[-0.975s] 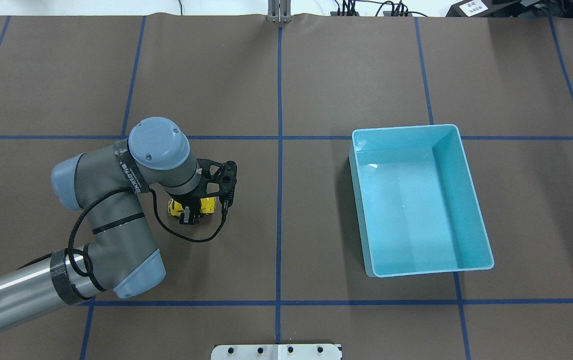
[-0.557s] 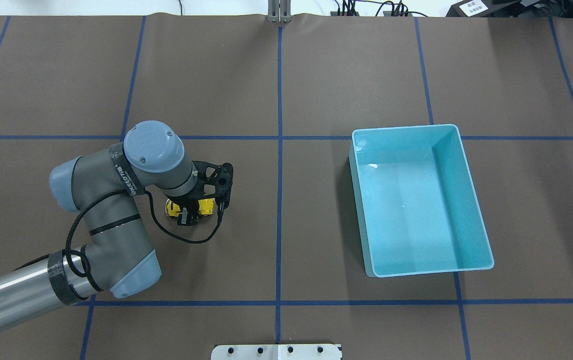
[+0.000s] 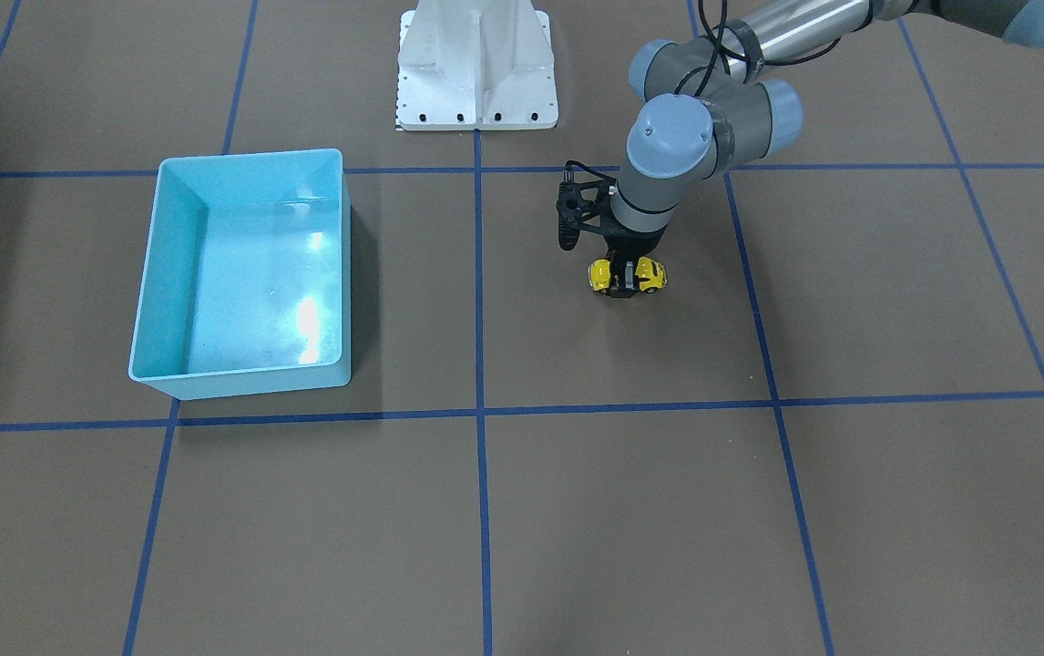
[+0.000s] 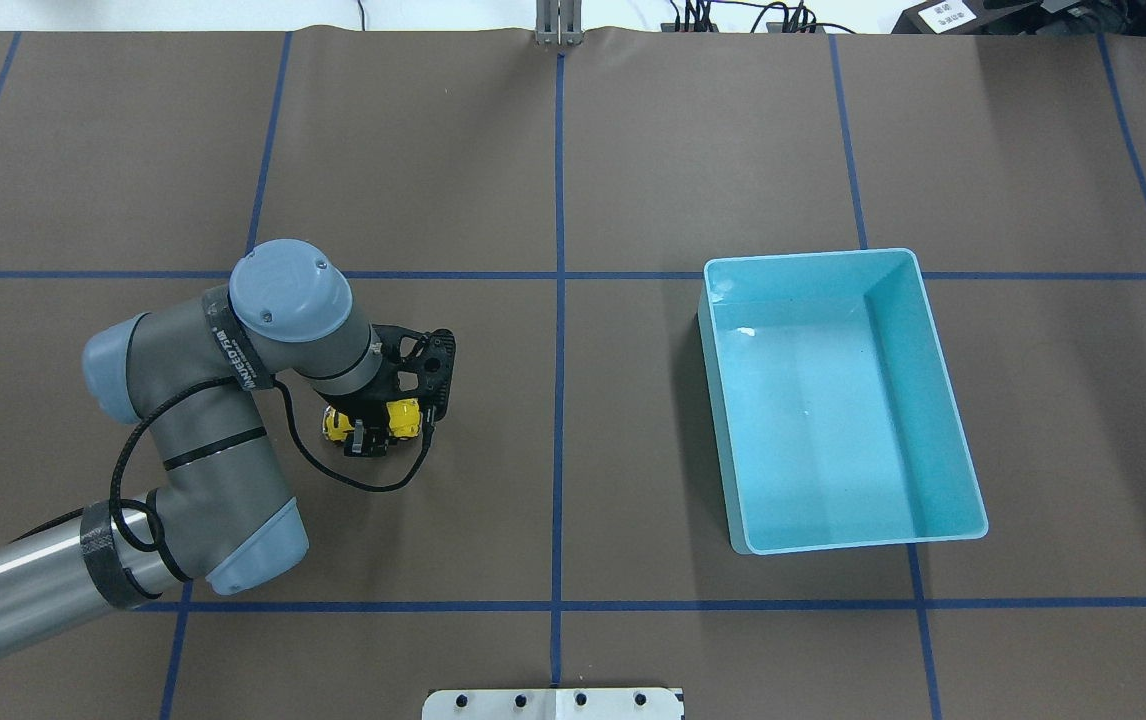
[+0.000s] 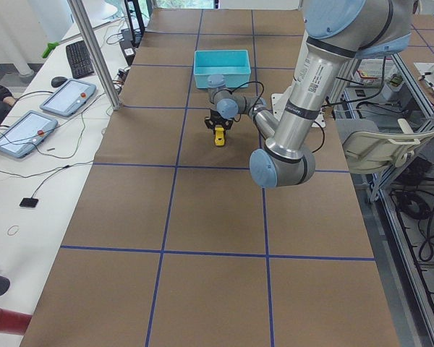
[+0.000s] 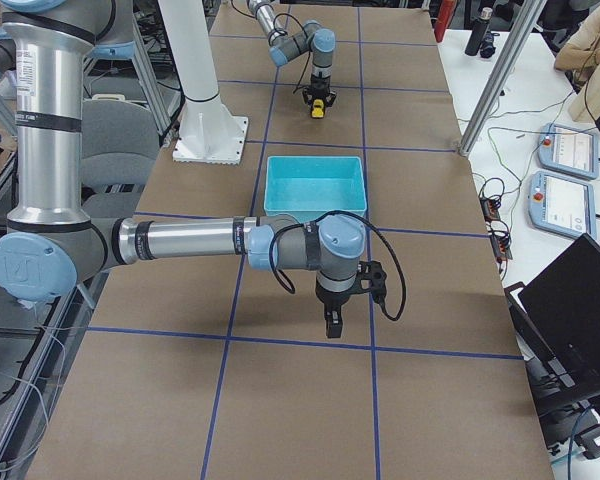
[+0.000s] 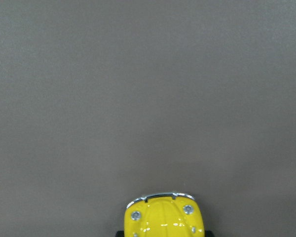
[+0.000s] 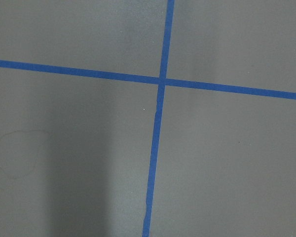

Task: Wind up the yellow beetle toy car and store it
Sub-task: 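Keep pulling the car backward with the left gripper to wind it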

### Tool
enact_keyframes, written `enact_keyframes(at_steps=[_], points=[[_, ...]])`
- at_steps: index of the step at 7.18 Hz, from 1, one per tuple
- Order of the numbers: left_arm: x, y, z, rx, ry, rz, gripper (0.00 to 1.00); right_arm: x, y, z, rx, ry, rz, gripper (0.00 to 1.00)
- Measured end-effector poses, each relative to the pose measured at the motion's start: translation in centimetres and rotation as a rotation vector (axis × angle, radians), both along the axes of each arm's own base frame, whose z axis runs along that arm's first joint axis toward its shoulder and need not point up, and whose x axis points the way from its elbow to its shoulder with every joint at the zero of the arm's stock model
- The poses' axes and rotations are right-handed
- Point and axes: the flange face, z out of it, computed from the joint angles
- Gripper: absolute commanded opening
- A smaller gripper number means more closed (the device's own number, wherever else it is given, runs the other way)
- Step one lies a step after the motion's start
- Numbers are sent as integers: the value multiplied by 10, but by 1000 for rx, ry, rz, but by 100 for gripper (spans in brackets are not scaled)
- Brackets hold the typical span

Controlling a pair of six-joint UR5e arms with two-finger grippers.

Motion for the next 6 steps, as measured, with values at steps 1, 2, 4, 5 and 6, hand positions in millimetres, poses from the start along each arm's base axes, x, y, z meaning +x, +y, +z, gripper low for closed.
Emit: enact_keyframes(at_steps=[1, 2, 4, 5, 6], points=[[-5, -1, 5, -4, 11, 2, 0, 0, 0, 0, 0, 0, 0, 100], [-9, -1, 9, -7, 18, 3, 0, 0, 0, 0, 1, 0, 0, 100], [-13, -1, 16, -7, 24, 2, 0, 0, 0, -1, 2, 0, 0, 100], [-16, -1, 19, -4, 31, 2, 0, 0, 0, -1, 3, 0, 0, 100], [-19, -3, 22, -8, 37, 1, 0, 0, 0, -1, 3, 0, 0, 100]])
